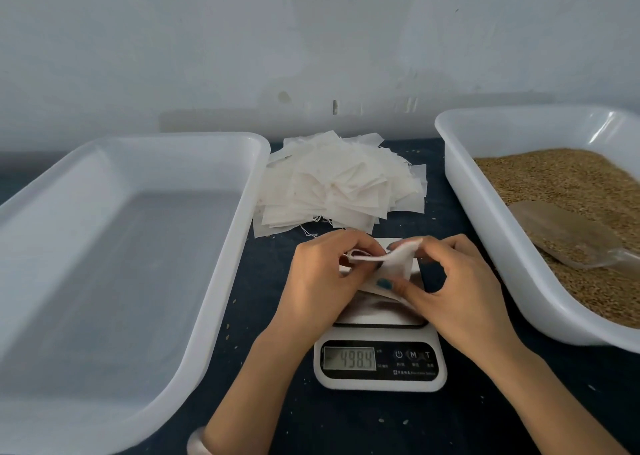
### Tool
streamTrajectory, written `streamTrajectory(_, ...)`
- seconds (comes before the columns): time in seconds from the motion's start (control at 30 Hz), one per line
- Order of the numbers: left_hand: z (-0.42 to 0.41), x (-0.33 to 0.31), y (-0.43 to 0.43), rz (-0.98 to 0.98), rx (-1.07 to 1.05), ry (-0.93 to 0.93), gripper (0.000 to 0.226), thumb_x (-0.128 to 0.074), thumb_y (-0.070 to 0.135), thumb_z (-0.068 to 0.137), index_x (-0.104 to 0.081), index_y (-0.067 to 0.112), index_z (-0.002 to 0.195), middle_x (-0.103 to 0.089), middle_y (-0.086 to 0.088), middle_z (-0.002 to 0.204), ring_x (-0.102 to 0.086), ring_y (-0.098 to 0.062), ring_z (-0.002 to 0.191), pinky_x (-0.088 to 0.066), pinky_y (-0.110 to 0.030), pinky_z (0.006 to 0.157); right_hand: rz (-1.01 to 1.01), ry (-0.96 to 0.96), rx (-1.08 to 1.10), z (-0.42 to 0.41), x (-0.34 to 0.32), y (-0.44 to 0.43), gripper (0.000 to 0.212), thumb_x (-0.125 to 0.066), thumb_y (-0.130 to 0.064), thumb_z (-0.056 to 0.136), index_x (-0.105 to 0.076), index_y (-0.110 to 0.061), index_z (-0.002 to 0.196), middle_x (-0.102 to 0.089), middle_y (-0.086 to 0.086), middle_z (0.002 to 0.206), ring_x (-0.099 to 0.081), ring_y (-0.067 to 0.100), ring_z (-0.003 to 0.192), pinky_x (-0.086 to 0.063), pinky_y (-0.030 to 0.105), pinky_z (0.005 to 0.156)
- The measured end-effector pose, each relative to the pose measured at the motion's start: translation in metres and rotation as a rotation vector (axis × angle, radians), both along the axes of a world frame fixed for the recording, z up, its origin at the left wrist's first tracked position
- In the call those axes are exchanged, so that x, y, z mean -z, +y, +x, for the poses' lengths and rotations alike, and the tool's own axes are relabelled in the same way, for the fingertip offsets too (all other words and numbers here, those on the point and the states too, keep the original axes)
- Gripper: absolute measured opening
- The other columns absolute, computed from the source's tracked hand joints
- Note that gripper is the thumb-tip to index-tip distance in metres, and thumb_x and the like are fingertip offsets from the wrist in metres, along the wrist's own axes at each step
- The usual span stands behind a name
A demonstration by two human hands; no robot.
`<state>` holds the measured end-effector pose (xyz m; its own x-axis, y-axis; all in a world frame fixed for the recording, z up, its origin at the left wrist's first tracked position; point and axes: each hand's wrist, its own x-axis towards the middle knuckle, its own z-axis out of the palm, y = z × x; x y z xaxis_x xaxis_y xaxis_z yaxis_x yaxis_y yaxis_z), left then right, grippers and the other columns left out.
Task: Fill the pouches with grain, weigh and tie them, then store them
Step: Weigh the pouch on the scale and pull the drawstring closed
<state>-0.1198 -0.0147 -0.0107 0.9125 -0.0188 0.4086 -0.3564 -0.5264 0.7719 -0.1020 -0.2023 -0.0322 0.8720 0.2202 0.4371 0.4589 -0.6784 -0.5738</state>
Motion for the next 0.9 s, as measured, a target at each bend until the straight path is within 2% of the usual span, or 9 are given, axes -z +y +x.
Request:
streamTrajectory(0.1, -0.0013, -0.0059, 0.0015, -0.119, -0.029, 0.023, 0.032, -0.073, 0.007, 0.082, -0.070, 0.038, 0.086, -0.070, 0.022, 0.086, -0.066, -0.002, 0.081, -0.044, -0.007, 0.068, 0.048, -0.008, -0.022, 0.0012, -0.0009, -0.0022, 0.039, -0.077, -0.057, 0.067, -0.060, -0.049, 0.101, -0.046, -0.019, 0.087, -0.051, -0.002, 0.087, -0.038, 0.015, 0.062)
streamTrajectory(0.2, -0.0046, -0.0095, 0.0044, -0.184, 0.021, 0.044, 0.032, -0.071, 0.006, 0.081, -0.070, 0.037, 0.087, -0.071, 0.020, 0.087, -0.066, -0.005, 0.080, -0.044, -0.008, 0.068, 0.058, -0.044, -0.005, 0.0020, -0.0008, -0.0028, 0.036, -0.083, -0.045, 0.068, -0.058, -0.049, 0.094, -0.046, -0.016, 0.087, -0.052, 0.000, 0.084, -0.033, 0.012, 0.061)
streamTrajectory(0.3, -0.0062, -0.0099, 0.0064, -0.146, 0.063, 0.106, 0.027, -0.073, 0.007, 0.082, -0.072, 0.034, 0.086, -0.072, 0.016, 0.085, -0.067, -0.008, 0.078, -0.048, -0.013, 0.066, 0.075, -0.026, -0.023, 0.0010, -0.0002, -0.0027, 0.034, -0.078, -0.048, 0.068, -0.071, -0.042, 0.100, -0.050, -0.016, 0.090, -0.054, 0.002, 0.086, -0.040, 0.016, 0.065)
streamTrajectory(0.4, -0.0066, -0.0090, 0.0051, -0.117, 0.085, 0.182, 0.019, -0.077, 0.011, 0.081, -0.073, 0.030, 0.085, -0.071, 0.014, 0.081, -0.067, -0.006, 0.073, -0.051, -0.016, 0.063, 0.093, -0.037, -0.055, -0.0005, -0.0016, -0.0020, 0.028, -0.073, -0.048, 0.071, -0.069, -0.049, 0.099, -0.051, -0.020, 0.090, -0.054, 0.003, 0.089, -0.044, 0.020, 0.069)
streamTrajectory(0.5, -0.0060, -0.0080, 0.0044, -0.117, 0.082, 0.178, 0.015, -0.078, 0.013, 0.081, -0.074, 0.027, 0.085, -0.070, 0.013, 0.079, -0.064, -0.002, 0.069, -0.047, -0.013, 0.062, 0.093, -0.057, -0.052, -0.0006, -0.0027, -0.0006, 0.025, -0.068, -0.052, 0.074, -0.068, -0.049, 0.099, -0.050, -0.021, 0.088, -0.054, 0.003, 0.086, -0.044, 0.020, 0.065)
streamTrajectory(0.63, -0.0057, -0.0075, 0.0043, -0.099, 0.081, 0.158, 0.015, -0.076, 0.011, 0.083, -0.074, 0.026, 0.085, -0.070, 0.014, 0.078, -0.062, 0.000, 0.066, -0.044, -0.011, 0.061, 0.107, -0.058, -0.033, -0.0006, -0.0035, 0.0006, 0.035, -0.058, -0.062, 0.075, -0.072, -0.042, 0.100, -0.050, -0.019, 0.088, -0.055, 0.004, 0.083, -0.045, 0.022, 0.062)
streamTrajectory(0.7, -0.0062, -0.0074, 0.0039, -0.102, 0.082, 0.155, 0.015, -0.076, 0.011, 0.083, -0.074, 0.026, 0.085, -0.070, 0.014, 0.078, -0.061, 0.000, 0.066, -0.044, -0.011, 0.061, 0.105, -0.073, -0.038, -0.0011, -0.0047, 0.0011, 0.036, -0.058, -0.061, 0.076, -0.074, -0.039, 0.100, -0.054, -0.022, 0.090, -0.055, 0.005, 0.085, -0.046, 0.022, 0.062)
streamTrajectory(0.8, -0.0061, -0.0074, 0.0039, -0.096, 0.083, 0.152, 0.015, -0.075, 0.010, 0.083, -0.074, 0.025, 0.086, -0.070, 0.014, 0.078, -0.061, 0.001, 0.066, -0.043, -0.010, 0.061, 0.096, -0.108, -0.058, -0.0012, -0.0064, 0.0016, 0.036, -0.057, -0.059, 0.078, -0.075, -0.035, 0.098, -0.053, -0.038, 0.099, -0.053, 0.006, 0.087, -0.045, 0.022, 0.063)
streamTrajectory(0.9, -0.0058, -0.0076, 0.0041, -0.093, 0.081, 0.153, 0.015, -0.076, 0.009, 0.083, -0.074, 0.024, 0.086, -0.070, 0.015, 0.078, -0.062, 0.001, 0.066, -0.042, -0.008, 0.061, 0.105, -0.131, -0.081, -0.0008, -0.0068, 0.0011, 0.031, -0.058, -0.058, 0.080, -0.073, -0.037, 0.098, -0.055, -0.041, 0.098, -0.053, 0.008, 0.088, -0.045, 0.022, 0.066)
